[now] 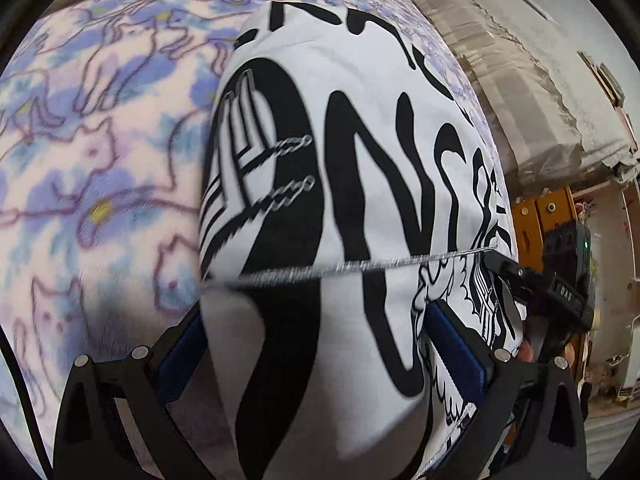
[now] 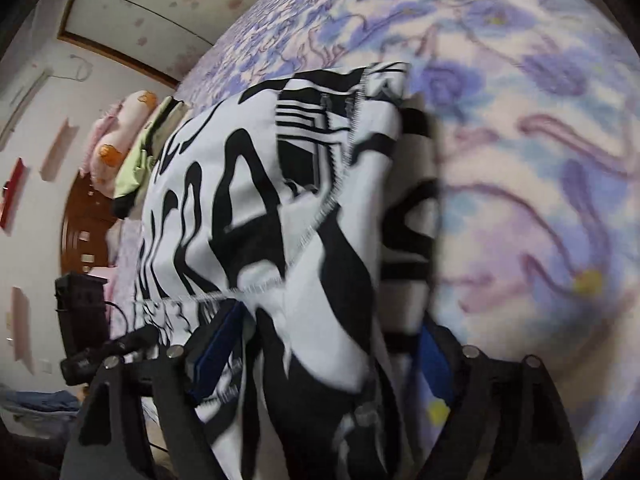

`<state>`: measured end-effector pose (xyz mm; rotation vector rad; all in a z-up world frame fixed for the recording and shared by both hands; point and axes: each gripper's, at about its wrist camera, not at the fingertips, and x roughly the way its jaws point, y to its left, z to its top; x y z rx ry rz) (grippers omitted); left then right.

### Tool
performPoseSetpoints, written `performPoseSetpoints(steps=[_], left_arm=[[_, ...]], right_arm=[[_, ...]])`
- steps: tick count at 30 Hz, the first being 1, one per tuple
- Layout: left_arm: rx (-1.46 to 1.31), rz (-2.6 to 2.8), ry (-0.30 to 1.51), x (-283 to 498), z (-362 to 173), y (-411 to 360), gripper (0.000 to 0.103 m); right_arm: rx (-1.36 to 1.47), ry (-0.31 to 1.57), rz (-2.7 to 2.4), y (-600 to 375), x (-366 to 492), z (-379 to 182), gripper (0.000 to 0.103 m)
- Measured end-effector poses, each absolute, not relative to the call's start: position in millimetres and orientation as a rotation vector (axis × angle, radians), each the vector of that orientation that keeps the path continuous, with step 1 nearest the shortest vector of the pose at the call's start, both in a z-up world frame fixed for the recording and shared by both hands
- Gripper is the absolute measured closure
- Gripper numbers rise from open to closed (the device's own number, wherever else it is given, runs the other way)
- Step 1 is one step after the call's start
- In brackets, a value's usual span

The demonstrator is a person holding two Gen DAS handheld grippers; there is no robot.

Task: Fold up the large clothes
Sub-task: 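Grasp the folded jacket with both tools and lift it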

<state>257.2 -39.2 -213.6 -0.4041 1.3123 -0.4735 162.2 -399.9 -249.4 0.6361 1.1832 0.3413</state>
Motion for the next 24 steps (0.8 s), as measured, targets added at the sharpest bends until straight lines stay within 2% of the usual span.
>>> performPoseSetpoints(steps=[6,8,10,13,19,24], left_arm=[[-0.384,-0.494,1.314,263.0,-216.9,-44.4,0.001],[-0.390,-0.510,1.306,264.1,-216.1,-45.2,0.008],[-0.374,-0.501,1.300,266.8,-213.5,-49.9,0.012],[-0.348,-0.478,1.281,266.1,-208.3,-54.6,0.022],[-0.306,-0.469,1.241,260.9,-191.3,-54.2,0.048],[-0.248,-0.463,1.212,251.7,-171.2,-53.0,0.056]], right_arm=[[0.568,1.235,0.396,-382.5,174.4,-254.4,0.021],[0.565,1.229,0.388,-381.4,172.1,-252.3,0.025],[0.553,1.220,0.385,-377.4,169.7,-247.5,0.038],[0.516,1.199,0.361,-366.9,166.8,-236.1,0.049],[0.427,1.163,0.274,-346.9,161.4,-208.8,0.062],[0.367,1.153,0.214,-327.0,153.6,-188.7,0.070]])
